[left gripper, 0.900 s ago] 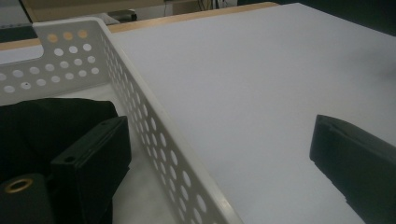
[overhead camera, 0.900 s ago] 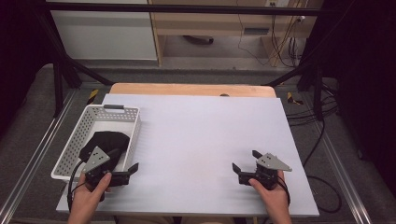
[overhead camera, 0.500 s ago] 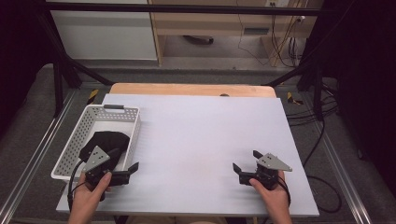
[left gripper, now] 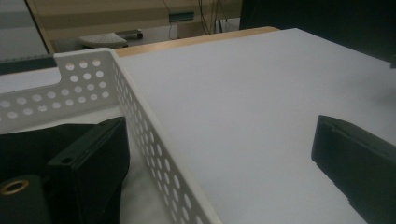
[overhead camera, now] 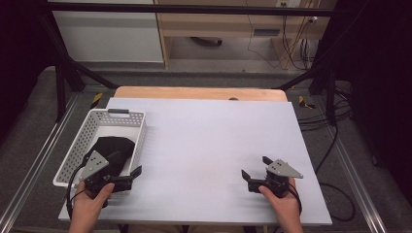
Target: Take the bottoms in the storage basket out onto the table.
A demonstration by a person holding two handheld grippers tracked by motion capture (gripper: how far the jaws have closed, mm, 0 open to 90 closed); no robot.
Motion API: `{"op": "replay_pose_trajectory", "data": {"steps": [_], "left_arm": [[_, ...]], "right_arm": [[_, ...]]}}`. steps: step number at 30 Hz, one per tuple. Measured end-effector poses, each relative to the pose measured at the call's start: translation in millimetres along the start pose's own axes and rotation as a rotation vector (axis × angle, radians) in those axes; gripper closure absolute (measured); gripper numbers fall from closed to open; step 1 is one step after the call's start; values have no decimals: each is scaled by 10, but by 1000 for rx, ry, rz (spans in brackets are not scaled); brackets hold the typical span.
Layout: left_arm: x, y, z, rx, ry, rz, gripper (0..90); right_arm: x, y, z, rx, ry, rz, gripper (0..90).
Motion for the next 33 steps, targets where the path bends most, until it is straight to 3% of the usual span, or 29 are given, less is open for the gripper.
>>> {"op": "replay_pose_trajectory", "data": {"steps": [6,10,15,24,27,30,33], "left_arm": [[79,-57,42,11,-10,-1,40],[109,-69,139,65,-5,36,51],[180,-121,244,85,-2,49,51],[346,-173,469,125,56,159,49],[378,-163,571,127,45,178,52],[380,-137,697,160,55,218,55],[386,-94,769,145,29,242,56]], "right_arm": [[-16,-6,-35,-3,12,1,62],[-9,7,-86,-8,33,-4,61],[-24,39,-42,-1,8,16,59],[-24,49,79,6,-34,35,58],[-48,79,104,6,-47,52,59],[-60,81,93,6,-48,57,59],[-58,76,92,7,-41,57,59]]}}
Point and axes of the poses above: each handheld gripper's, and its own axes: y roughly forward along the jaws, x roughly out of its top, z roughly to its left, the point moved 10 cm from there along y, roughly forward along the jaws, and after that the axes turned 11 degrees about z, right-handed, at the moved point
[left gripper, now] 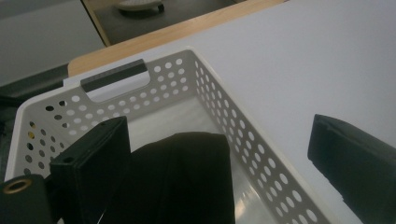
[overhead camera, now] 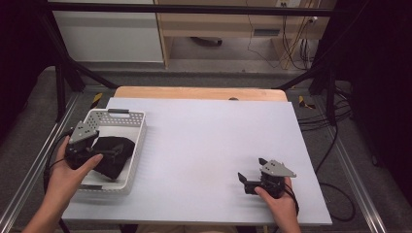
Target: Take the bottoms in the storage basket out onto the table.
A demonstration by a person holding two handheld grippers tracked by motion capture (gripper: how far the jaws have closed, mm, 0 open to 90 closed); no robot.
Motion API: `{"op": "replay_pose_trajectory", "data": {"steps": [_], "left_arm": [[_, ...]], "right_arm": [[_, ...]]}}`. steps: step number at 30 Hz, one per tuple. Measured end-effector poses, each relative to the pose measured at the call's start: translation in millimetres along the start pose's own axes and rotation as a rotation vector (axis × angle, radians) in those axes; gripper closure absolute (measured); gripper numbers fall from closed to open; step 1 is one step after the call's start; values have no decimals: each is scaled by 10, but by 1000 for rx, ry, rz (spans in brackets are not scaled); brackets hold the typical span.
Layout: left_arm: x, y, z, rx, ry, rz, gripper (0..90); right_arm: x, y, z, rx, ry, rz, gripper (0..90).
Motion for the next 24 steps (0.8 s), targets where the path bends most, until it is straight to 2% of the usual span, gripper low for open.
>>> {"op": "replay_pose_trajectory", "data": {"steps": [4,7,9,12,14,17,24], "left_arm": [[18,71,96,14,13,36,56],[18,129,158,20,11,62,56],[14,166,200,27,12,74,56],[-17,243,254,33,5,102,56],[-41,288,272,28,-9,117,56],[-57,332,297,42,-3,129,57],[-84,399,335,40,-11,151,57]], "right_arm": [[20,-6,13,-5,-3,-3,60],[36,-3,36,-1,-5,-7,60],[0,20,38,0,-19,13,62],[-13,10,33,1,-13,15,62],[-8,-7,30,0,-9,9,60],[0,-10,37,0,-12,9,60],[-8,7,58,7,-19,21,60]]}}
Point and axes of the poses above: each handheld gripper's, and its own axes: y roughly forward along the jaws, x roughly out of its top, z roughly to its left, the point moved 10 cm from there along y, roughly forward along the jaws, and after that the axes turned 11 degrees about z, right-handed, at the moved point
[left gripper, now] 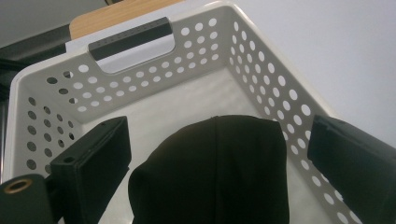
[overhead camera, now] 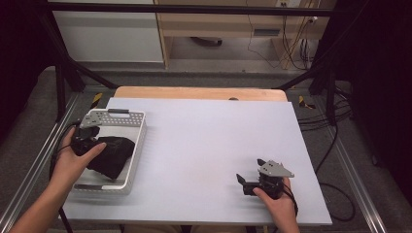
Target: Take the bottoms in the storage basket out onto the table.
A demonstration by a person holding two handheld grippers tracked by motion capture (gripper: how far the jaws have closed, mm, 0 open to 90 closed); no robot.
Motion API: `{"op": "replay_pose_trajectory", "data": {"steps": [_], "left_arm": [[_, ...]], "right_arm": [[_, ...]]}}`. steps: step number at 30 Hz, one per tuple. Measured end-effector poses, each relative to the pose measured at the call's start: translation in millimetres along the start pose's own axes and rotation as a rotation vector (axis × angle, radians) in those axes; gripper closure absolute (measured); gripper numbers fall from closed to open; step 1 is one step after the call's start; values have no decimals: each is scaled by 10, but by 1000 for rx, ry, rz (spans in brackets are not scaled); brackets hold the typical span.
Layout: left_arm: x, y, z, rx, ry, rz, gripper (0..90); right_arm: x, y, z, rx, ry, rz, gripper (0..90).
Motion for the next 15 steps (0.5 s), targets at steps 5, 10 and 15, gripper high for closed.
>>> {"op": "replay_pose_trajectory", "data": {"steps": [5,10,15], "left_arm": [[-23,19,37,7,-15,7,57],[-63,45,62,8,-24,16,57],[-120,78,97,11,-32,27,57]], "right_arm": [[-5,-4,14,4,-8,2,60],[-4,3,27,6,-16,5,60],[-12,9,33,6,-19,11,60]]}}
Point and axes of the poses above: each handheld gripper's, and its own axes: y roughly forward along the jaws, x roughly out of its top, z roughly to its left, the point moved 10 cm from there along y, roughly forward along the jaws, and after that the axes turned 11 degrees about z, right-handed, at the moved point
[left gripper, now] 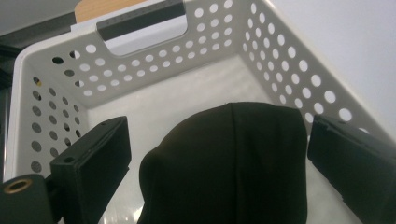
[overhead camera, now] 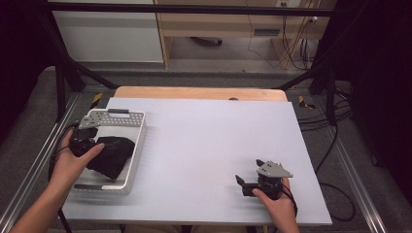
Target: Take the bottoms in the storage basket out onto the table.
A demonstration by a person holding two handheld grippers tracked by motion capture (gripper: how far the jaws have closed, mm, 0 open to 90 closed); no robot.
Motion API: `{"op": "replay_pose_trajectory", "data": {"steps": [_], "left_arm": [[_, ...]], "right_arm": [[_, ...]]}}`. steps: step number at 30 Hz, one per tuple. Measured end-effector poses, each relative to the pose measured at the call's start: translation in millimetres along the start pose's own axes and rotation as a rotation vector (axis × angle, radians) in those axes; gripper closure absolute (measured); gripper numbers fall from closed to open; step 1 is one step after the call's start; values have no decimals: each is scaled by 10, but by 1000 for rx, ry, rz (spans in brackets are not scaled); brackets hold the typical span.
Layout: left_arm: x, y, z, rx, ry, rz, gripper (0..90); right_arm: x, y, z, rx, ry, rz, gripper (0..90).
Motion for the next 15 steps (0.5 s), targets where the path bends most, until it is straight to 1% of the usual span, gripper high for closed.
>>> {"op": "replay_pose_trajectory", "data": {"steps": [8,12,15], "left_arm": [[-70,60,29,-1,-6,18,55],[-119,115,54,-4,-20,34,54],[-154,154,56,-5,-14,50,53]], "right_arm": [[-5,4,8,4,-4,6,60],[-6,9,16,8,-8,8,60],[-7,13,20,10,-10,9,60]]}}
Point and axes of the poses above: each handheld gripper's, and its own axes: y roughly forward along the jaws, x roughly out of its top, z roughly to its left, the point moved 10 cm from there along y, roughly forward along the jaws, and after that the axes turned 11 degrees about z, right-handed, at the moved point
